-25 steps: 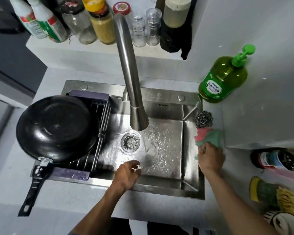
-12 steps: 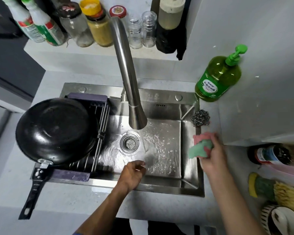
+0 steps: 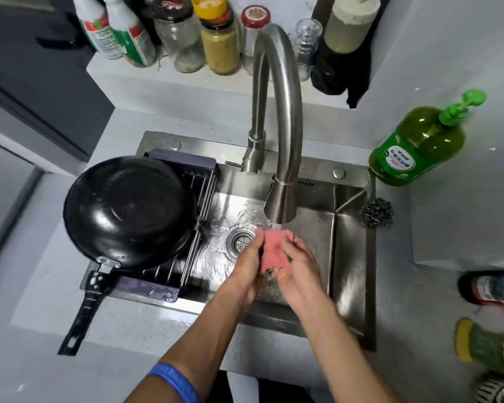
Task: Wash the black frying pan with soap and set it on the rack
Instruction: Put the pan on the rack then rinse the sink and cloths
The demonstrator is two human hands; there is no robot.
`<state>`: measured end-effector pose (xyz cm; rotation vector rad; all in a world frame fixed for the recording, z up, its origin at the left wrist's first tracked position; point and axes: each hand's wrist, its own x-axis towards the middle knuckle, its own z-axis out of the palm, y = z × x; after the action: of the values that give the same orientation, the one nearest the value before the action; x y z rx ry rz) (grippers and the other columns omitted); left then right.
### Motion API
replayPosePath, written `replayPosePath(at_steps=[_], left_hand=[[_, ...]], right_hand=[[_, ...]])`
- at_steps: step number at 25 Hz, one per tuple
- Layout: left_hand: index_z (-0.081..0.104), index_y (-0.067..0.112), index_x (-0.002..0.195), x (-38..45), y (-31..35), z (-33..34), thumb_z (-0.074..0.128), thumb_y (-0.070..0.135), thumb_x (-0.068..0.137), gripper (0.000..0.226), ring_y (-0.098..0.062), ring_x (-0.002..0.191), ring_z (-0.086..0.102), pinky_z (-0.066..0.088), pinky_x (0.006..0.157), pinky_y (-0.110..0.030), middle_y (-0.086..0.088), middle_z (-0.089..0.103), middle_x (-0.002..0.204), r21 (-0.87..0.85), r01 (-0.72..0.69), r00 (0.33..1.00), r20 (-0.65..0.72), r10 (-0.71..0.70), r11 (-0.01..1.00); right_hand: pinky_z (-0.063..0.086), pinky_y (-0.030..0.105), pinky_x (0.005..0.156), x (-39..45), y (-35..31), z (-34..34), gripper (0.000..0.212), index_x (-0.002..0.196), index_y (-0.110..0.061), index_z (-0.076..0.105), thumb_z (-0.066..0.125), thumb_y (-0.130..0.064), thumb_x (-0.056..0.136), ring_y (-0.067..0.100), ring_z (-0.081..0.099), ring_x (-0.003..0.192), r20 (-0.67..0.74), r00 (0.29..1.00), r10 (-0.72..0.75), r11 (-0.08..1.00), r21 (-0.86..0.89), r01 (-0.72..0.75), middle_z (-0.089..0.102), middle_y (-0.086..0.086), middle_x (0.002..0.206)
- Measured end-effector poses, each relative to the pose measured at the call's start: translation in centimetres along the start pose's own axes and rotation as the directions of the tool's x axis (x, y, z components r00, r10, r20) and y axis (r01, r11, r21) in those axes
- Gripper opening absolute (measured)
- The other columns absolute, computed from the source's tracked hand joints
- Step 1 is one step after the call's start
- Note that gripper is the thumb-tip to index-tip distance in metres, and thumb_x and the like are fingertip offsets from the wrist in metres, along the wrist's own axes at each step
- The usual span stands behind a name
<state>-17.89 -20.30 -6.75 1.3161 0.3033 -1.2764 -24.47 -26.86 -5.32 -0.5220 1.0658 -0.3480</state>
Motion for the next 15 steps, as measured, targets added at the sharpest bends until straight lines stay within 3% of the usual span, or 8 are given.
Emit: replayPosePath(at_steps=[2, 4, 6, 8, 9, 10, 12, 15], left_hand=[[0.066, 0.008, 0.115, 0.3, 0.3, -0.5, 0.051, 0.03, 0.096, 0.033, -0.028, 0.103, 0.067, 0.055, 0.082, -0.036, -0.012, 0.072, 0.106, 0.003, -0.074, 0.996, -0.056, 0.074, 0.997], [0.064, 0.0, 0.111, -0.1, 0.6, -0.7, 0.056, 0.003, 0.089, 0.024, -0.031, 0.106, 0.066, 0.053, 0.093, -0.042, -0.015, 0.072, 0.104, 0.0, -0.13, 0.984, -0.122, 0.129, 0.992], [0.064, -0.001, 0.1, -0.1, 1.1, -0.7, 0.058, -0.008, 0.086, 0.016, -0.03, 0.101, 0.068, 0.054, 0.091, -0.041, -0.017, 0.072, 0.103, -0.04, -0.175, 0.973, -0.162, 0.166, 0.984], [0.063, 0.007, 0.086, 0.4, 2.1, -0.7, 0.057, -0.007, 0.089, 0.015, -0.028, 0.094, 0.069, 0.057, 0.084, -0.038, -0.015, 0.073, 0.096, -0.059, -0.185, 0.969, -0.176, 0.172, 0.981], [0.062, 0.011, 0.082, 0.4, 2.4, -0.5, 0.055, -0.004, 0.092, 0.019, -0.023, 0.087, 0.07, 0.058, 0.078, -0.035, -0.012, 0.073, 0.091, -0.031, -0.164, 0.973, -0.171, 0.156, 0.986], [0.061, 0.014, 0.078, 0.4, 2.5, 0.0, 0.053, -0.001, 0.094, 0.023, -0.018, 0.079, 0.07, 0.058, 0.07, -0.03, -0.009, 0.073, 0.085, 0.033, -0.138, 0.976, -0.166, 0.141, 0.99], [0.058, 0.016, 0.076, 0.0, 2.2, 1.2, 0.05, 0.007, 0.098, 0.025, -0.01, 0.063, 0.064, 0.053, 0.057, -0.023, -0.006, 0.068, 0.075, 0.166, -0.109, 0.977, -0.163, 0.136, 0.98], [0.065, 0.009, 0.087, -0.2, 2.1, 2.2, 0.046, 0.025, 0.102, 0.029, -0.013, 0.062, 0.064, 0.05, 0.05, -0.021, -0.006, 0.069, 0.076, 0.202, -0.094, 0.971, -0.196, 0.135, 0.975]], right_hand=[[0.056, 0.045, 0.088, 1.1, -0.2, 0.3, 0.035, 0.126, 0.003, 0.055, 0.052, -0.019, 0.099, 0.036, 0.066, 0.11, 0.094, 0.996, 0.001, 1.0, 0.029, -0.004, 0.066, 0.024, 0.124], [0.049, 0.05, 0.102, 2.2, -0.3, 0.3, 0.046, 0.134, 0.006, 0.051, 0.055, -0.015, 0.094, 0.034, 0.066, 0.114, 0.077, 0.997, 0.011, 1.0, -0.006, -0.011, 0.068, 0.021, 0.123], [0.053, 0.044, 0.096, 2.5, 0.2, 0.7, 0.035, 0.13, 0.001, 0.059, 0.056, -0.01, 0.096, 0.029, 0.07, 0.108, 0.025, 0.999, 0.034, 0.997, -0.072, -0.033, 0.072, 0.015, 0.116], [0.056, 0.03, 0.066, 1.8, 1.4, 1.7, 0.025, 0.12, -0.006, 0.066, 0.059, -0.015, 0.098, 0.023, 0.071, 0.086, 0.011, 1.0, 0.028, 0.988, -0.155, -0.026, 0.075, 0.011, 0.108], [0.048, 0.024, 0.052, 2.1, 2.0, 1.7, 0.021, 0.115, -0.01, 0.068, 0.062, -0.019, 0.097, 0.021, 0.068, 0.075, -0.028, 0.999, -0.015, 0.979, -0.203, 0.01, 0.075, 0.009, 0.103], [0.045, 0.022, 0.047, 2.7, 2.3, 1.6, 0.017, 0.108, -0.013, 0.07, 0.064, -0.023, 0.096, 0.021, 0.067, 0.072, -0.094, 0.992, -0.082, 0.965, -0.257, 0.056, 0.076, 0.008, 0.099], [0.053, 0.026, 0.058, 3.6, 2.0, 1.5, 0.012, 0.09, -0.014, 0.071, 0.067, -0.024, 0.093, 0.029, 0.072, 0.081, -0.172, 0.963, -0.21, 0.924, -0.356, 0.138, 0.076, 0.01, 0.091], [0.055, 0.021, 0.063, 3.1, 1.7, 1.8, 0.008, 0.084, -0.009, 0.075, 0.071, -0.014, 0.089, 0.015, 0.074, 0.074, -0.185, 0.956, -0.226, 0.937, -0.31, 0.161, 0.077, 0.005, 0.08]])
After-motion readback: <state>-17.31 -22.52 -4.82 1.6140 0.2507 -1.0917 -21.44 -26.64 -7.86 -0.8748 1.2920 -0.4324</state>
